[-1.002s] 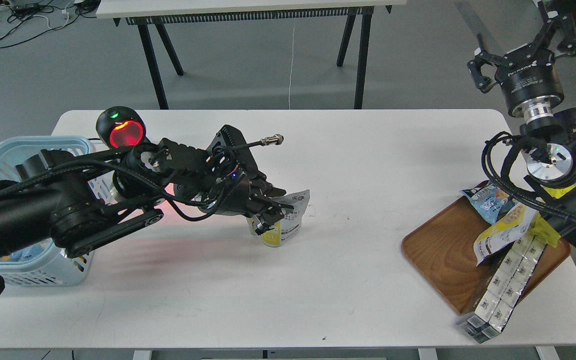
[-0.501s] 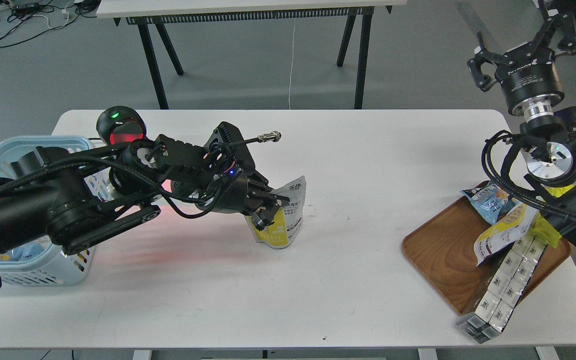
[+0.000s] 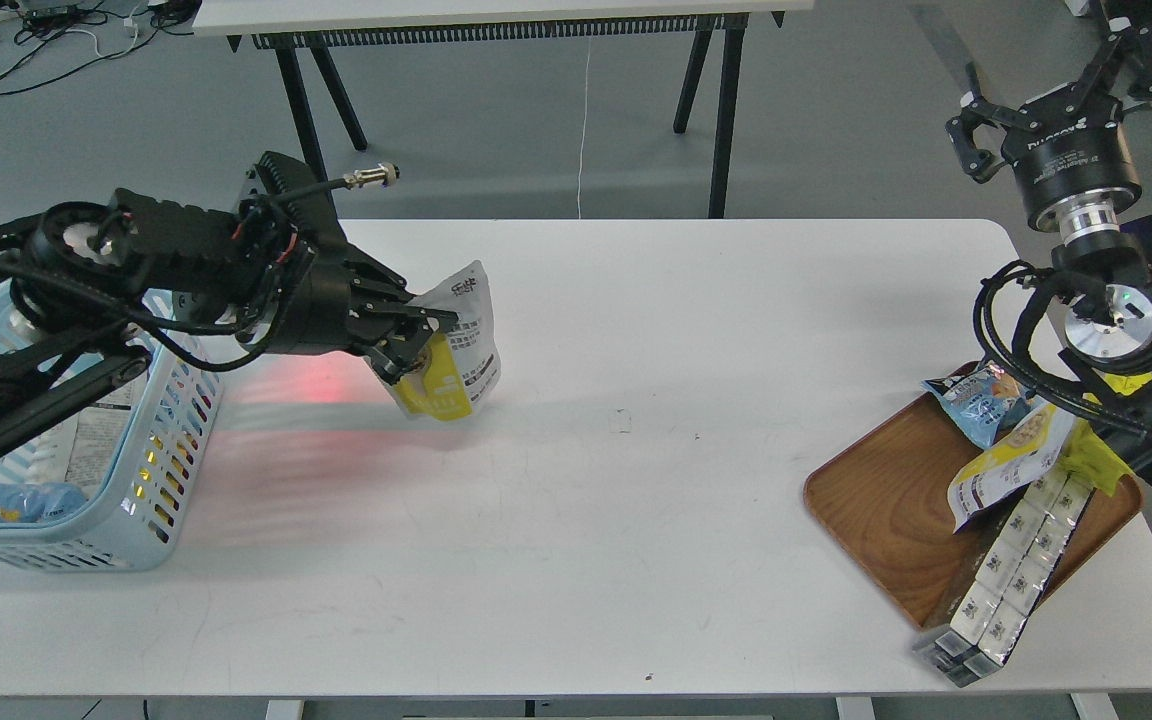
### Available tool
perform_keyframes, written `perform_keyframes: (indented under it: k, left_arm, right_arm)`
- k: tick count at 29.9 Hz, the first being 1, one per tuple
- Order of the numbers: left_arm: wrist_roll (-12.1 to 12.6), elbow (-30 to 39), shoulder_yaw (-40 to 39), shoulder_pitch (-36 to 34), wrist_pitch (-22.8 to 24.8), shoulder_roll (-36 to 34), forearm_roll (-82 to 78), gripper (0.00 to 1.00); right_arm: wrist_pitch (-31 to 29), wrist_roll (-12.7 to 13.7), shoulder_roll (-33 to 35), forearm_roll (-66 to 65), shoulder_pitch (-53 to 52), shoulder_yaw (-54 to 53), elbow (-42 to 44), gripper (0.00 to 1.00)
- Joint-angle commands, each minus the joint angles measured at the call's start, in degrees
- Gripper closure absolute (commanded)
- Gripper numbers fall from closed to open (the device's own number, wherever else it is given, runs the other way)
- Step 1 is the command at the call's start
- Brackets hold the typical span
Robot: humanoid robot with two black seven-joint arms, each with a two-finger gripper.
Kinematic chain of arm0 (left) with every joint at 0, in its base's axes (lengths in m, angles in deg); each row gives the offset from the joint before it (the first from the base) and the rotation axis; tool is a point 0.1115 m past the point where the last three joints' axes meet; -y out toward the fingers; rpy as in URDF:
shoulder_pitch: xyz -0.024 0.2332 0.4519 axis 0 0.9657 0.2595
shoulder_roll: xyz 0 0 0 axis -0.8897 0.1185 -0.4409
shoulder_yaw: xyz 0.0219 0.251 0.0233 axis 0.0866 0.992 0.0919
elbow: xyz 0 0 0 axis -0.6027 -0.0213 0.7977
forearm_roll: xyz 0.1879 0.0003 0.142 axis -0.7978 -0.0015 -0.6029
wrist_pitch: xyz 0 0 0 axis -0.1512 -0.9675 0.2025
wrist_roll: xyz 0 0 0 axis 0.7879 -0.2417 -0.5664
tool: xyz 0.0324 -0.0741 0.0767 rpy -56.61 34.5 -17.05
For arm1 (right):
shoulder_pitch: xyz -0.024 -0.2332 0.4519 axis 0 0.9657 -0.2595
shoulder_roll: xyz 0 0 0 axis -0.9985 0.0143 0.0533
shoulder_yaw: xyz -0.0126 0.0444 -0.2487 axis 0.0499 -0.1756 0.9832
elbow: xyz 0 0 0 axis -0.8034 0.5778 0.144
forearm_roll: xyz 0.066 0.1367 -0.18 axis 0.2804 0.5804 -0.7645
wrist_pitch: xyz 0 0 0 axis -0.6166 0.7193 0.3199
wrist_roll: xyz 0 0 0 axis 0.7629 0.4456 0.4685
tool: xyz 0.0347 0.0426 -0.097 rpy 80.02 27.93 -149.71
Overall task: Scan snack and place in basket
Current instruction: 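Lift the yellow bag with the left gripper and hold it before the scanner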
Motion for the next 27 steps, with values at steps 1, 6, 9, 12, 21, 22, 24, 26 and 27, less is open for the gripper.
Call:
perform_keyframes:
  k: [1, 6, 9, 12, 21, 22, 24, 26, 27]
  left_arm:
    - [0.01, -2.23, 0.21, 1.31, -1.38, -1.80, 0.00, 1.00]
    - [-0.87, -4.78, 0.12, 1.40, -1.82, -1.97, 0.00, 1.00]
    - [-0.96, -5.75, 0.03, 1.40, -2.09, -1.97, 0.00, 1.00]
    - [-0.96, -6.63, 0.03, 1.40, -2.00, -1.80, 0.00, 1.00]
    - [-1.13, -7.33, 0.12, 1.14, -2.00, -1.71, 0.00, 1.00]
    - [-1.22, -7.33, 0.12, 1.14, -2.00, -1.71, 0.00, 1.00]
    - [-1.31, -7.33, 0.12, 1.14, -1.91, -1.71, 0.00, 1.00]
    - [-1.31, -7.33, 0.03, 1.05, -1.91, -1.71, 0.00, 1.00]
    - [-1.31, -7.33, 0.03, 1.05, -2.00, -1.71, 0.00, 1.00]
  right_arm:
    - [0.00, 0.00, -0.24, 0.07, 0.00, 0.00, 0.00, 0.01]
    - [0.00, 0.00, -0.24, 0.07, 0.00, 0.00, 0.00, 0.01]
    - [0.00, 0.00, -0.24, -0.02, 0.00, 0.00, 0.00, 0.01]
    - [0.00, 0.00, -0.15, -0.02, -0.09, 0.00, 0.00, 0.01]
    - [0.00, 0.00, -0.24, -0.01, 0.00, 0.00, 0.00, 0.01]
    - [0.00, 0.00, -0.24, -0.02, 0.00, 0.00, 0.00, 0.01]
    - [0.00, 0.00, -0.24, -0.02, -0.09, 0.00, 0.00, 0.01]
    - [0.00, 0.00, -0.24, -0.02, -0.09, 0.00, 0.00, 0.01]
    - [0.00, 0.00, -0.24, -0.02, -0.09, 0.00, 0.00, 0.01]
